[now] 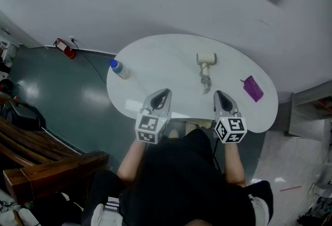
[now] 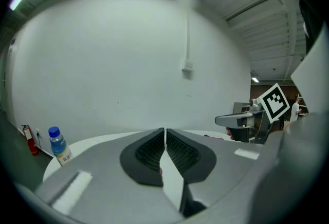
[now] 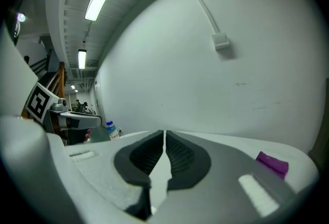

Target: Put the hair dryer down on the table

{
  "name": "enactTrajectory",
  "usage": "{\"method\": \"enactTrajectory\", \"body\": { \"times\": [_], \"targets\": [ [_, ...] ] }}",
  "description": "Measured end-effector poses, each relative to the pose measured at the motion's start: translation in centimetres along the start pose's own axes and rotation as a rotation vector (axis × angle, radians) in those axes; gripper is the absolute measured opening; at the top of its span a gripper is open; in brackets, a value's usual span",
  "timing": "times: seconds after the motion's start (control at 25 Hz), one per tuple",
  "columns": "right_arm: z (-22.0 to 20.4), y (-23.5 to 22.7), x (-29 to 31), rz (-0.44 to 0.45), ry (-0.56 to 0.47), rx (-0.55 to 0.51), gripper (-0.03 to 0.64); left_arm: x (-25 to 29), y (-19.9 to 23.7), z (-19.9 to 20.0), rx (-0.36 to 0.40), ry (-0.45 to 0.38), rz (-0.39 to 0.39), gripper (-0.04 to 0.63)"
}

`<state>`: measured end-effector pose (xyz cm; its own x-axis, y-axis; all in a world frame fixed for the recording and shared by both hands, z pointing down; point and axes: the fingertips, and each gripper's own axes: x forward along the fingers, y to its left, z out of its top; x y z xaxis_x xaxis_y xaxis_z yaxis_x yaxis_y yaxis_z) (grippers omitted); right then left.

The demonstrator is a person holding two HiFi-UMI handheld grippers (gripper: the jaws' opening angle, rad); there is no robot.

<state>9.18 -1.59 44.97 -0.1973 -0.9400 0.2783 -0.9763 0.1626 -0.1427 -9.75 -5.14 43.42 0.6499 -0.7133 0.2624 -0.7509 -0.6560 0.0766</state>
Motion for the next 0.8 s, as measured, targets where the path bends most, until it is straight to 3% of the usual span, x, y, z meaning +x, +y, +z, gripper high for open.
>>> {"method": "enactTrajectory", "body": {
  "times": [0.8],
  "targets": [
    [-0.4,0.2,1.1,0.02,0.021,0.015,0.018,0.9,0.6,0.0,-0.006,0.006,0.001,0.02]
  ]
}}
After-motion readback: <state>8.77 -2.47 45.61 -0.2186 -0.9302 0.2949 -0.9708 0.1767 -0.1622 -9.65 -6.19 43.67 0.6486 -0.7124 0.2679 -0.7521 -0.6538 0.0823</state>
